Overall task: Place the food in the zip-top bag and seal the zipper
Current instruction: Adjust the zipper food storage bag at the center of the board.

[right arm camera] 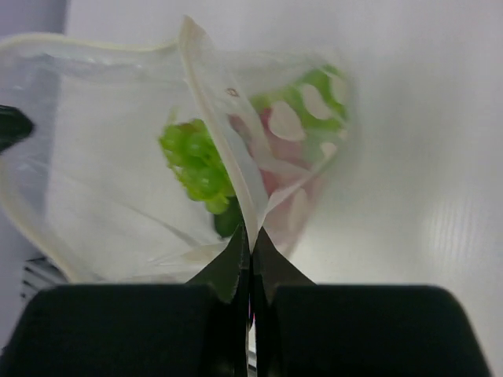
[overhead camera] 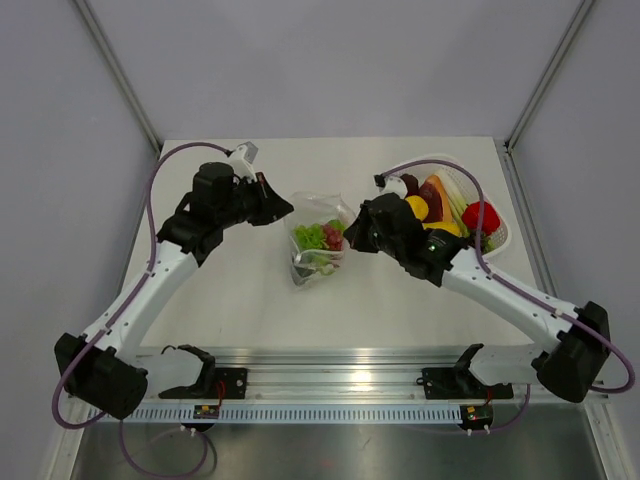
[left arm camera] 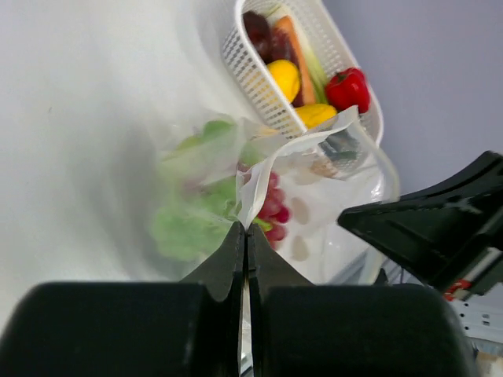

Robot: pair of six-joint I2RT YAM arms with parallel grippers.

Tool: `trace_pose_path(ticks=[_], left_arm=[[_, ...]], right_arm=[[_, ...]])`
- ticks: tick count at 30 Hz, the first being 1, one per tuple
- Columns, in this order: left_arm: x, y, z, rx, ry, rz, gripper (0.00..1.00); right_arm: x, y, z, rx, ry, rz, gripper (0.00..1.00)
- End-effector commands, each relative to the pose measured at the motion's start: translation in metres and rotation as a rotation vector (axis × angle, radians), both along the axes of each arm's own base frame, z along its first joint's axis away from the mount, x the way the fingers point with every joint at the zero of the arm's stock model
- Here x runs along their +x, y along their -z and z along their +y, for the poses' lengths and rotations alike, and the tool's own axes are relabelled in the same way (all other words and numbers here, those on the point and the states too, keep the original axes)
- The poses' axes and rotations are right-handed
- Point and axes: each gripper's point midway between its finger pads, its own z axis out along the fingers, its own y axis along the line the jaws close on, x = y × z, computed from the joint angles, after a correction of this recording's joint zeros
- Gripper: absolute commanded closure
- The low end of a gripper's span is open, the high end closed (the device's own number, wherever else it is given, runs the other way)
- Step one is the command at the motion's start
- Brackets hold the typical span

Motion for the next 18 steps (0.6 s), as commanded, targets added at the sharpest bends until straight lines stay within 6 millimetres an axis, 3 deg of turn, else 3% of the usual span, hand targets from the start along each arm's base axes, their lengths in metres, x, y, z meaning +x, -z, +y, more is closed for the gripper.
trace_pose_path(ticks=[1,3,8,12,15,16,18], left_arm=[[0.013,0.057,0.009,0.116,-0.051,0.121,1.0],[0.009,0.06,0.002,0.091,-0.014,0.139,1.0],[0.008,0.032,0.008,0.083,-0.035,0.04,1.0],[0.004,0.022,0.006,0.07,-0.021,0.035,1.0],[0.0,0.014,0.004,0.045,-0.011,0.019,1.0],[-0.001,0.013,0.004,0.043,-0.01,0.017,1.0],[-0.004,0.01,0.003,0.035,-0.007,0.01,1.0]], right_arm=[[0.008,0.06,-0.003,-0.106,0.053,0.1,1.0],[0.011,0.071,-0.003,-0.142,0.065,0.127,1.0],[0.017,0.045,0.002,-0.107,0.047,0.064,1.0],[0.023,0.044,-0.002,-0.16,0.067,0.058,0.96],[0.025,0.043,-0.01,-0.208,0.089,0.055,0.73],[0.024,0.037,-0.014,-0.218,0.094,0.047,0.52],[0.026,0.028,-0.025,-0.24,0.131,0.018,0.35]])
